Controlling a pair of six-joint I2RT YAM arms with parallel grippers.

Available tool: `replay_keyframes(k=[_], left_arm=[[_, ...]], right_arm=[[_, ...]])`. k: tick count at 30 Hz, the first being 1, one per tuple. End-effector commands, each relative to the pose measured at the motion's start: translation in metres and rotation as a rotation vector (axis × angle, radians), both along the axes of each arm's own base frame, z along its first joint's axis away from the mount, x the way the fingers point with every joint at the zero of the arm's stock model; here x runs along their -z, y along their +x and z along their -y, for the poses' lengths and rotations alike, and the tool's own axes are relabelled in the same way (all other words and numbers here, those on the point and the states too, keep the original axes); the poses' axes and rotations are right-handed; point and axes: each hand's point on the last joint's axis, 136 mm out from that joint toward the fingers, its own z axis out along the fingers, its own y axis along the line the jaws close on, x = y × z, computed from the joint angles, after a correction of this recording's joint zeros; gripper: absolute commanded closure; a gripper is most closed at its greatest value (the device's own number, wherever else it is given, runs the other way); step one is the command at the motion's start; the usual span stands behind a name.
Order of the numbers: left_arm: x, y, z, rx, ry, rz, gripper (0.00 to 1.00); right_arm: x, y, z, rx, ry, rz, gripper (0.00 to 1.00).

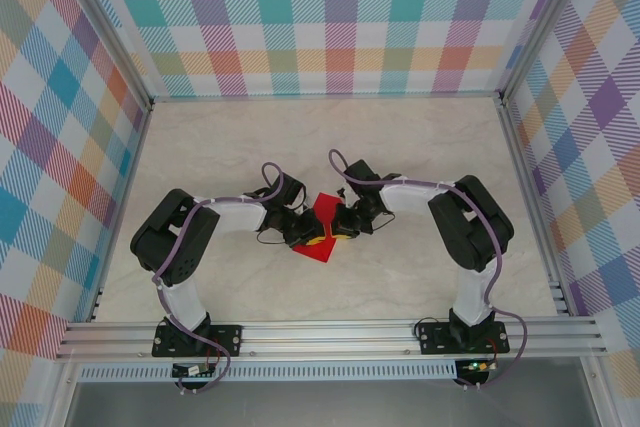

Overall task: Fold a paper plane with a square sheet of paper (pick it up from the middle)
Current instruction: Fold the triangle a second time at the center of the table.

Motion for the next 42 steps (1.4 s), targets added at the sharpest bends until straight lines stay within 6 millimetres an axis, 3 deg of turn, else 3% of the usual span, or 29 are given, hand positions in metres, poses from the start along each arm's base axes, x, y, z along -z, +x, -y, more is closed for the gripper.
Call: replay_keyframes(k=[1, 8, 18, 23, 32, 42], left_arm=[[-0.016, 0.008, -0.002, 0.012, 0.027, 0.101, 0.88], [-0.014, 0.023, -0.014, 0.015, 0.122, 0.198, 0.87], [0.019, 0.013, -0.035, 0.0, 0.237, 0.144, 0.88], [0.025, 0.01, -0.052, 0.001, 0.321, 0.164, 0.88], [0.013, 0.04, -0.065, -0.082, 0.409, 0.246, 0.88], [0.009, 0.049, -0.077, -0.127, 0.439, 0.258, 0.86]], right_arm=[[0.027, -0.008, 0.026, 0.008, -0.165, -0.035, 0.95], [0.034, -0.009, 0.033, 0.003, -0.209, -0.038, 0.96], [0.039, -0.008, 0.04, 0.002, -0.255, -0.037, 0.96], [0.042, -0.009, 0.041, 0.003, -0.264, -0.046, 0.96], [0.048, -0.012, 0.045, -0.002, -0.28, -0.054, 0.96], [0.05, -0.014, 0.048, -0.004, -0.292, -0.055, 0.97]])
